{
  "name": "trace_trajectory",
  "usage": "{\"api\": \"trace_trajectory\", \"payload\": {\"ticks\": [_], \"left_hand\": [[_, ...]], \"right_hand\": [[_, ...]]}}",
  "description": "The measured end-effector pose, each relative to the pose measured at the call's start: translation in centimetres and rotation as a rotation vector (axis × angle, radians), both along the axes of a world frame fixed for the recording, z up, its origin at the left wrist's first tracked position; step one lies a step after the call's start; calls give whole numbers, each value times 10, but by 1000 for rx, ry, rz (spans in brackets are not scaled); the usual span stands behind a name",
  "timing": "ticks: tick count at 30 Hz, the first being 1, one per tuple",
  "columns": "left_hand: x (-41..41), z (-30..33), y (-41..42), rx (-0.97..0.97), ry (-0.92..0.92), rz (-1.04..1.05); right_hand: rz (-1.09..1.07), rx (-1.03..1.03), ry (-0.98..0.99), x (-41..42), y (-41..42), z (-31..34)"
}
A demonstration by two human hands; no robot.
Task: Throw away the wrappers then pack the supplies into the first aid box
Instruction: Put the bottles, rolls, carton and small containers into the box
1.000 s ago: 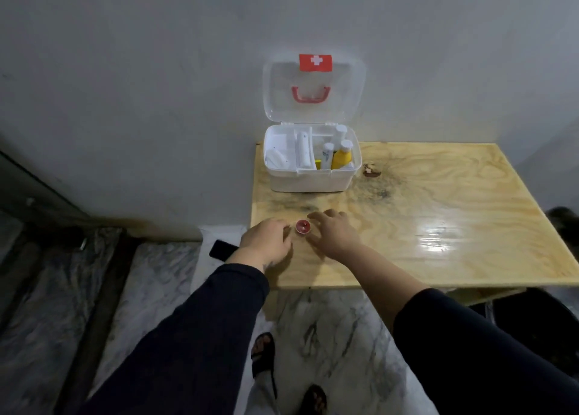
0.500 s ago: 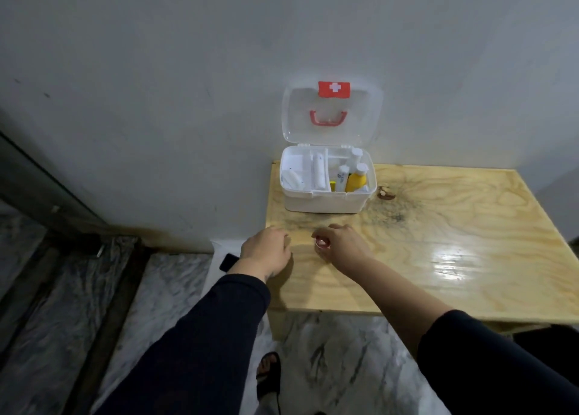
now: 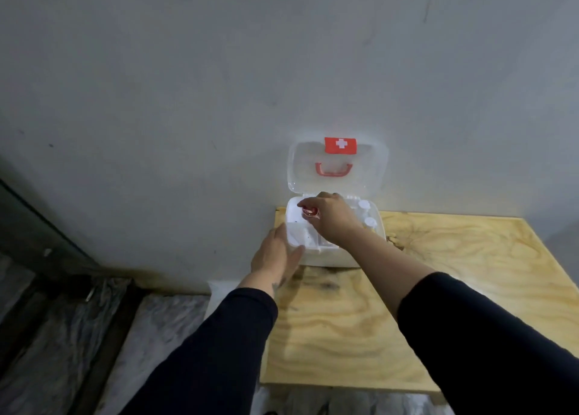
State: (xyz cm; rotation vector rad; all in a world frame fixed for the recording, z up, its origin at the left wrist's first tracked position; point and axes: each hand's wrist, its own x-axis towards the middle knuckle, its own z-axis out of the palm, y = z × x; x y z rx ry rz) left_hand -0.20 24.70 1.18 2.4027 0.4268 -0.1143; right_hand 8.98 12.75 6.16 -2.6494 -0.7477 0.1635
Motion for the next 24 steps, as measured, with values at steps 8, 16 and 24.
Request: {"api": "trace_trajectory", "payload": {"ticks": [8, 16, 24], "left_hand": [[32, -20, 16, -100, 3, -56], [36, -30, 19, -167, -11, -39], [38, -36, 19, -130, -13, -58]], "right_hand": [[105, -182, -3, 33, 33, -18], [-10, -47, 48, 43, 37, -20], [-65, 62, -15, 43, 37, -30]]}}
